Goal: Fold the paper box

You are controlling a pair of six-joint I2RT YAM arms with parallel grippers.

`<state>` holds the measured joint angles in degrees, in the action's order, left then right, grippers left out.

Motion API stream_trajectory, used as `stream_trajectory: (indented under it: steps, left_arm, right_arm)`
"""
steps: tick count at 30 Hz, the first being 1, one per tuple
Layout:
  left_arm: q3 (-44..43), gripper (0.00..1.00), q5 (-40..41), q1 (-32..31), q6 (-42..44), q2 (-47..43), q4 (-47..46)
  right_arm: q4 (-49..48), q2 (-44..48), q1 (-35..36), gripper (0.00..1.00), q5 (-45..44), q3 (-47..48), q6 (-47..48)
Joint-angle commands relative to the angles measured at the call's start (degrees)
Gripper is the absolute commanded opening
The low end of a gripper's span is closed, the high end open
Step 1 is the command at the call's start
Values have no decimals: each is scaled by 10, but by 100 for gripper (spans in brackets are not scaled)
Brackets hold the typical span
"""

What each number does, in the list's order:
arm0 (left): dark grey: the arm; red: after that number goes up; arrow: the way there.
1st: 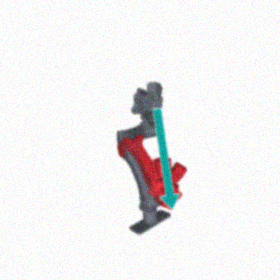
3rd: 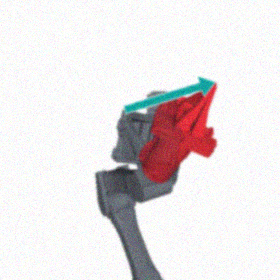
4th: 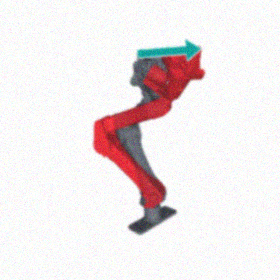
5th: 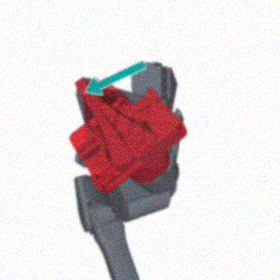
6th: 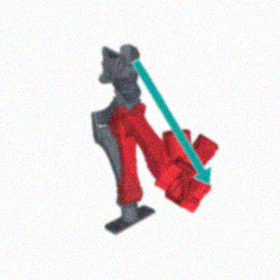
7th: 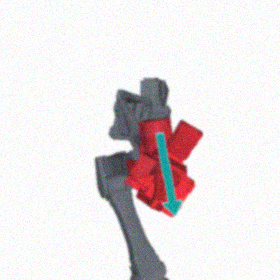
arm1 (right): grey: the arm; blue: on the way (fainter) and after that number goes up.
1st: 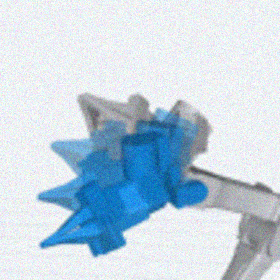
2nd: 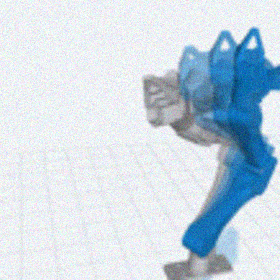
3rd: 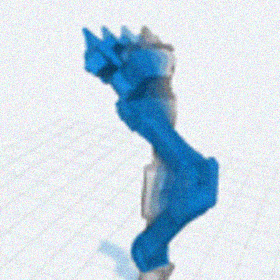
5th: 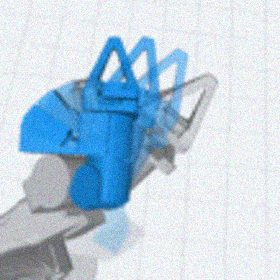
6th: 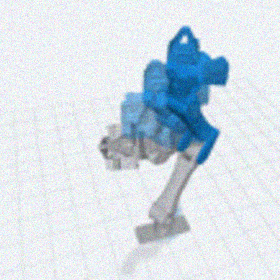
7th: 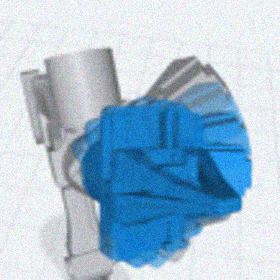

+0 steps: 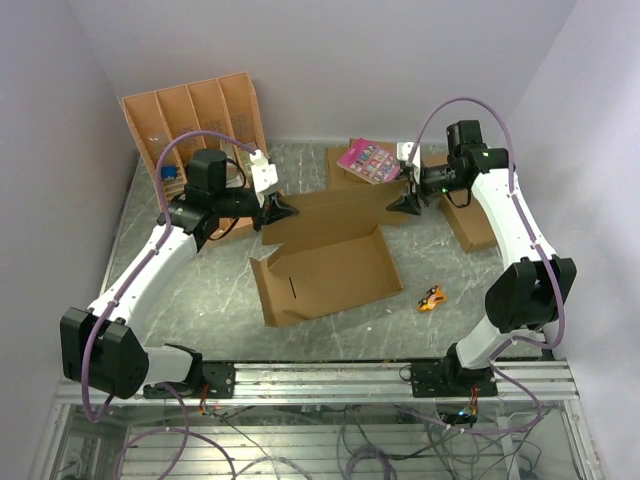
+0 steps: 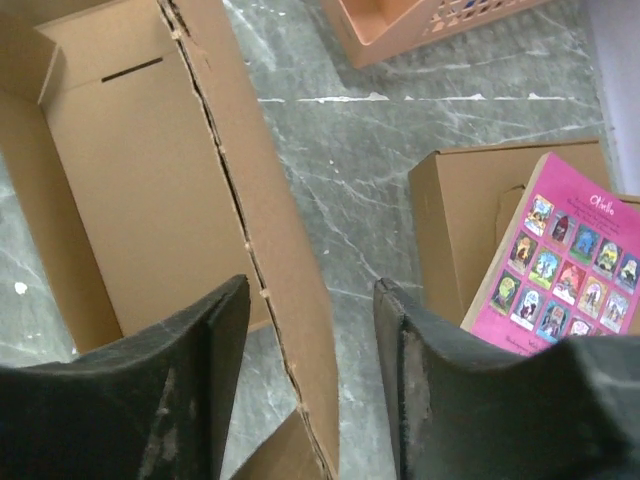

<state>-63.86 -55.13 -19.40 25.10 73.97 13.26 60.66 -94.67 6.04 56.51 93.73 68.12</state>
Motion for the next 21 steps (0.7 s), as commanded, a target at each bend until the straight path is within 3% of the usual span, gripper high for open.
stream_trajectory:
  steps: [1, 10, 12, 14, 16, 21]
  left_arm:
    - [-21, 7, -24, -4, 20, -16, -3]
    - [-20, 7, -13, -4, 24, -20, -1]
    - [-21, 7, -9, -4, 25, -21, 1]
    - [-23, 7, -9, -4, 30, -20, 6]
    - [-26, 7, -10, -4, 35, -19, 13]
    - [-28, 7, -6, -4, 39, -18, 17]
  right_arm:
    - [44, -10, 5, 44, -6, 30, 24]
    - [60, 1, 5, 10, -2, 29, 49]
    - [69, 3, 5, 10, -1, 31, 58]
    - [80, 4, 4, 24, 1, 35, 66]
    - [79, 8, 4, 26, 3, 34, 63]
    - [79, 11, 4, 0, 7, 33, 58]
